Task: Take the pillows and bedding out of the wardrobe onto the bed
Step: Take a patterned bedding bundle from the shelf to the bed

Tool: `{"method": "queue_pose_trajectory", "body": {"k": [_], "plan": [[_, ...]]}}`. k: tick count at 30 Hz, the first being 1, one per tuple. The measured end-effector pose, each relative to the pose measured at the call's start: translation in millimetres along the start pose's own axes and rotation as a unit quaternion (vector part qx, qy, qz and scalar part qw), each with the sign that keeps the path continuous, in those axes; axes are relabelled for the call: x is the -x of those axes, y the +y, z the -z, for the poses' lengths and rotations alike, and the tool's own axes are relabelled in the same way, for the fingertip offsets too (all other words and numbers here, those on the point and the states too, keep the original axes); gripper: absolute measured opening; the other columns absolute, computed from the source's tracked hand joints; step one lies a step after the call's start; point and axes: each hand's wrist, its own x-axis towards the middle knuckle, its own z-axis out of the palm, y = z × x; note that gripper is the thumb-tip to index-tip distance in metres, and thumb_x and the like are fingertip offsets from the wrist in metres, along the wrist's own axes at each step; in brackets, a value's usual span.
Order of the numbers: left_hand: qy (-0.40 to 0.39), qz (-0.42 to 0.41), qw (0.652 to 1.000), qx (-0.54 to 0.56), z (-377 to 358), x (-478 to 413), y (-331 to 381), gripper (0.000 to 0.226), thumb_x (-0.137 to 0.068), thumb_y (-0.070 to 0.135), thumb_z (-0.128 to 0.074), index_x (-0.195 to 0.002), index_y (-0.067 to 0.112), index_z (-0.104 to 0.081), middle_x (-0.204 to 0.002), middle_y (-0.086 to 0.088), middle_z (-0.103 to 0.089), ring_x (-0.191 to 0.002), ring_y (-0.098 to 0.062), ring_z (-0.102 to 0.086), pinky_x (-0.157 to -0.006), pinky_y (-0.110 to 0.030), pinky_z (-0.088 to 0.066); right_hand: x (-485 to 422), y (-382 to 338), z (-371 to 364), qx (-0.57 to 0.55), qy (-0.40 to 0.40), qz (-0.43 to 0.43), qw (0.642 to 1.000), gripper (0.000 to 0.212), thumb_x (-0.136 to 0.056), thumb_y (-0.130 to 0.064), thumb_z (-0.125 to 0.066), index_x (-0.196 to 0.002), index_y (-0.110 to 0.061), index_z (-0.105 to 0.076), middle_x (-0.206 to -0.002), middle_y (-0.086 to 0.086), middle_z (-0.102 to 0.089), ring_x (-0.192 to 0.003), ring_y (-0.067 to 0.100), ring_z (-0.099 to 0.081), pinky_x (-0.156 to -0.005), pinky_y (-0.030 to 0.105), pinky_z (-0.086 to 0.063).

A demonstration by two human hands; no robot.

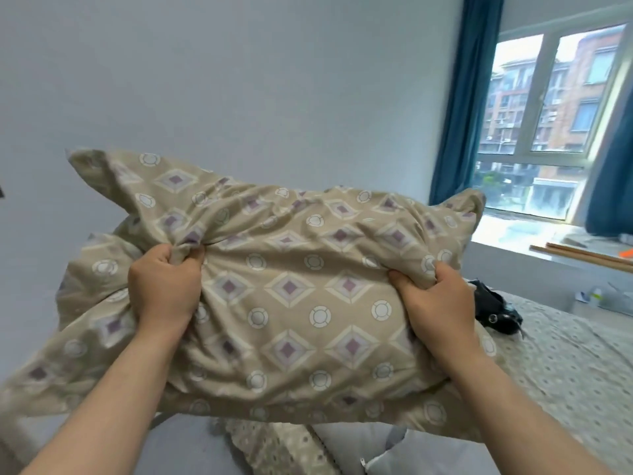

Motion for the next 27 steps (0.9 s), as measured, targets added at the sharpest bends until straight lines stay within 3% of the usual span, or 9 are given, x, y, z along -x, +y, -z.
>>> {"method": "queue_pose_trajectory", "body": {"k": [6, 12, 17, 22, 27], "plan": [[-0.141, 0.013, 0.988, 0.065, -132.4, 14.9, -8.3, 0.051, -0.077, 0.036, -0.064, -0.052, 0.014, -0.026, -0.047, 0.000, -0.025, -0.046, -0.020, -0.024, -0.044, -0.034, -0.022, -12.7, 65.9, 16.7, 0.088, 0.094, -0.080, 0.988, 0.044, -0.061, -0.067, -0.065, -0.075, -0.025, -0.059, -0.068, -0.020, -0.057, -0.065, -0.001, -0.050, -0.055, 0.028, -0.038], [-0.272, 0.018, 0.957, 0.102, -258.0, 85.0, 6.2, 0.051, -0.077, 0.034, -0.065, -0.049, 0.017, -0.027, -0.043, 0.002, -0.030, -0.043, -0.019, -0.030, -0.043, -0.031, -0.022, -13.6, 148.5, 63.2, 0.159, 0.143, -0.174, 0.961, 0.042, -0.063, -0.064, -0.068, -0.075, -0.026, -0.055, -0.071, -0.020, -0.056, -0.064, 0.000, -0.048, -0.061, 0.033, -0.041], [-0.344, 0.021, 0.934, 0.089, -349.3, 145.6, 5.4, 0.049, -0.079, 0.035, -0.064, -0.048, 0.017, -0.030, -0.044, 0.001, -0.035, -0.044, -0.019, -0.035, -0.043, -0.030, -0.020, -21.2, 226.3, 80.6, 0.194, 0.159, -0.233, 0.939, 0.043, -0.065, -0.062, -0.068, -0.071, -0.021, -0.055, -0.067, -0.008, -0.062, -0.063, 0.010, -0.055, -0.053, 0.030, -0.040], [-0.421, 0.016, 0.904, 0.077, -416.4, 192.5, -23.0, 0.048, -0.082, 0.035, -0.062, -0.049, 0.015, -0.034, -0.046, -0.001, -0.038, -0.045, -0.020, -0.036, -0.044, -0.031, -0.021, -14.1, 294.3, 62.6, 0.222, 0.156, -0.308, 0.912, 0.049, -0.065, -0.065, -0.064, -0.070, -0.017, -0.053, -0.067, -0.004, -0.061, -0.061, 0.013, -0.055, -0.051, 0.030, -0.038], [-0.497, 0.013, 0.866, 0.053, -475.2, 224.7, -73.4, 0.038, -0.082, 0.033, -0.059, -0.060, 0.004, -0.050, -0.054, -0.009, -0.051, -0.052, -0.024, -0.044, -0.046, -0.034, -0.029, 0.6, 348.7, 23.6, 0.242, 0.147, -0.372, 0.884, 0.046, -0.064, -0.066, -0.062, -0.067, -0.022, -0.051, -0.066, -0.005, -0.059, -0.063, 0.016, -0.055, -0.056, 0.033, -0.039]]}}
